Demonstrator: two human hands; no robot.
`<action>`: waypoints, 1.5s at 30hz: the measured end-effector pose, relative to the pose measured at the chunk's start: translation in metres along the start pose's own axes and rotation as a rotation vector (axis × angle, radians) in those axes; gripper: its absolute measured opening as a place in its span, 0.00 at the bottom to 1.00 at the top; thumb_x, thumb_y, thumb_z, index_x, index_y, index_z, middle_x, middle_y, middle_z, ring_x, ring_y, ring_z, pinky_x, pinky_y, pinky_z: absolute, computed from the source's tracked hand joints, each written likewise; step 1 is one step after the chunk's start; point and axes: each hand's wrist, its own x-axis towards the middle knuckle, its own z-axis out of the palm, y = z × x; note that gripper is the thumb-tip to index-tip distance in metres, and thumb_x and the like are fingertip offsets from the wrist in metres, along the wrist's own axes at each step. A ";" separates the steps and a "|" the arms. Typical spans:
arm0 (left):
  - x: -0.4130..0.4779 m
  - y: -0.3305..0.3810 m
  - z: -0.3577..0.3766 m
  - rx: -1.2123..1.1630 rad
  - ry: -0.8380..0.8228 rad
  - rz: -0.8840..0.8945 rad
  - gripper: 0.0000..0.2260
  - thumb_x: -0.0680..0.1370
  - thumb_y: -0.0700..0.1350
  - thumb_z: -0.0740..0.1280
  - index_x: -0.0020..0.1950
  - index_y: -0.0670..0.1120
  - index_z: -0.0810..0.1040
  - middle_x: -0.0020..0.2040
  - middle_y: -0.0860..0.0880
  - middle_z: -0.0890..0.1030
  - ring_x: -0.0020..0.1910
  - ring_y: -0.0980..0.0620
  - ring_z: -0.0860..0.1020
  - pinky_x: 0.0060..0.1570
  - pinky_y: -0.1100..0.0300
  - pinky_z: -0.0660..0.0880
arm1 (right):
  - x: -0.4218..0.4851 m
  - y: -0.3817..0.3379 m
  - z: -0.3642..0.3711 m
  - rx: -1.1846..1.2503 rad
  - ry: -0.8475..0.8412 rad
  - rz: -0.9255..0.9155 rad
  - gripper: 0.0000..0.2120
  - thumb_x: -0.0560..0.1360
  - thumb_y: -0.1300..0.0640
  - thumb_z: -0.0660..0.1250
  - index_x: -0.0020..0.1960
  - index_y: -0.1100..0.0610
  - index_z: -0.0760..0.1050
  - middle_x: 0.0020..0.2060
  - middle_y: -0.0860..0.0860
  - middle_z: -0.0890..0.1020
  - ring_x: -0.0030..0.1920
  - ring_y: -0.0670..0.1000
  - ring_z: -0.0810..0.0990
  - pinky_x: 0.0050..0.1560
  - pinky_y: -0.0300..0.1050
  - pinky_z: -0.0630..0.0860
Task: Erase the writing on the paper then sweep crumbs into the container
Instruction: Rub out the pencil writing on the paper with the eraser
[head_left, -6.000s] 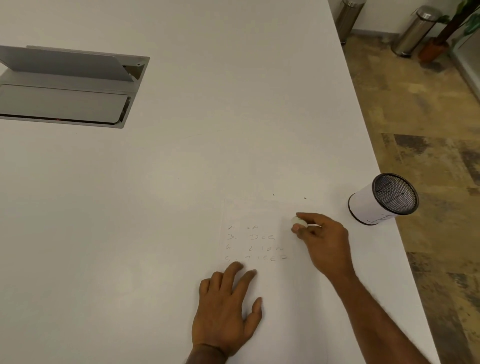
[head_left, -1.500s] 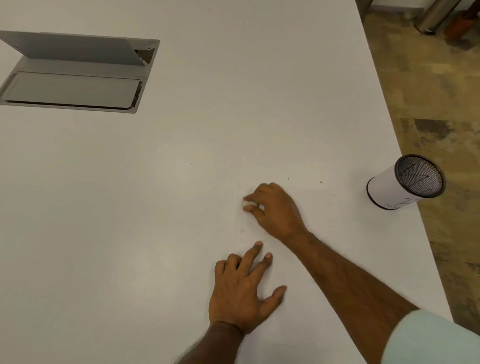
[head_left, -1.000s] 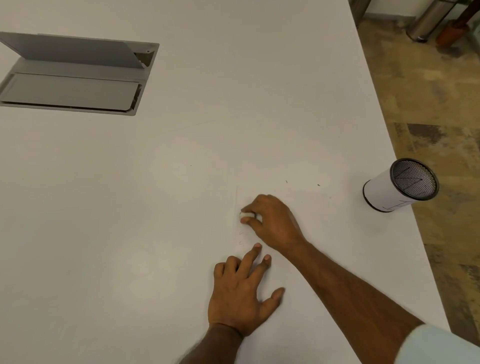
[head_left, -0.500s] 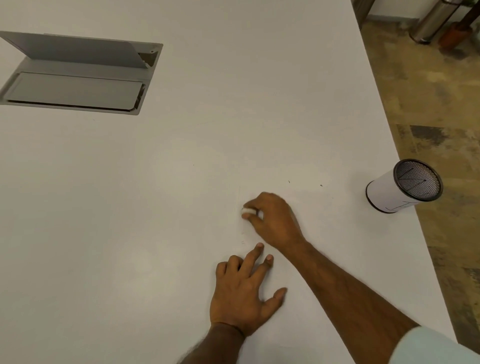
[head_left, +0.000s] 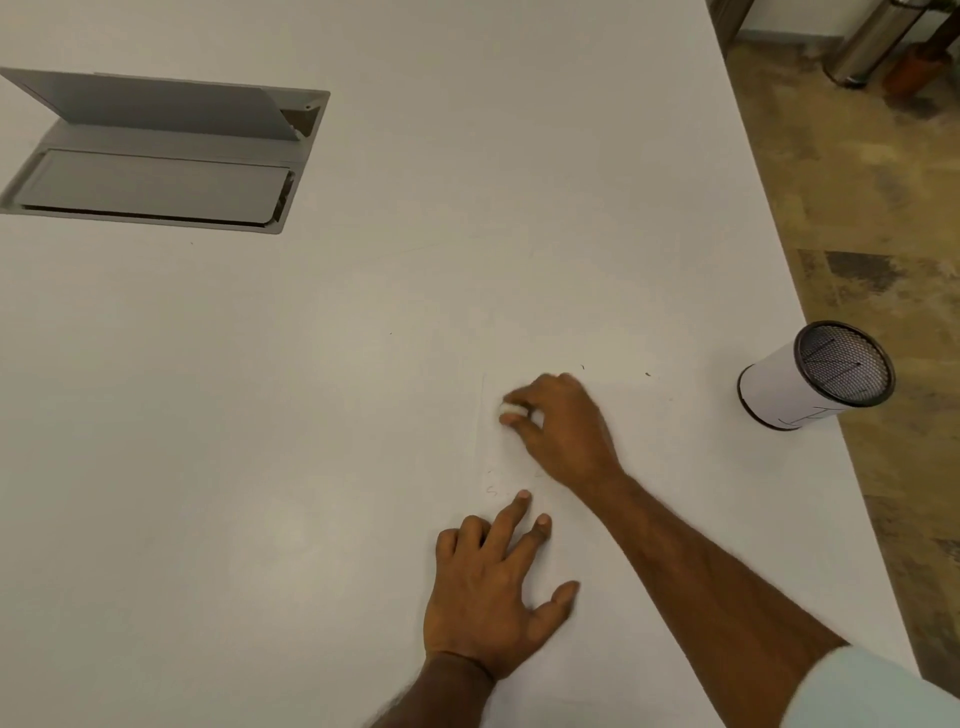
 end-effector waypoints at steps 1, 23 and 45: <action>0.000 0.000 0.000 0.006 -0.005 -0.010 0.27 0.74 0.70 0.63 0.65 0.56 0.79 0.72 0.55 0.73 0.51 0.53 0.71 0.52 0.52 0.71 | 0.009 0.002 -0.001 -0.014 0.058 0.048 0.09 0.74 0.51 0.70 0.52 0.53 0.81 0.45 0.49 0.82 0.49 0.51 0.76 0.51 0.48 0.74; 0.002 0.001 -0.003 -0.021 -0.003 0.005 0.24 0.73 0.69 0.65 0.60 0.55 0.82 0.66 0.53 0.78 0.49 0.51 0.73 0.50 0.52 0.66 | -0.032 -0.013 0.004 0.104 -0.187 -0.072 0.08 0.74 0.51 0.70 0.52 0.51 0.82 0.43 0.46 0.82 0.47 0.47 0.75 0.52 0.46 0.73; 0.001 0.000 -0.001 -0.013 0.026 -0.005 0.26 0.73 0.69 0.65 0.64 0.56 0.80 0.71 0.54 0.74 0.52 0.52 0.72 0.53 0.52 0.67 | -0.003 -0.002 -0.006 -0.024 0.028 0.031 0.10 0.74 0.52 0.70 0.54 0.54 0.82 0.46 0.50 0.83 0.50 0.51 0.76 0.53 0.48 0.73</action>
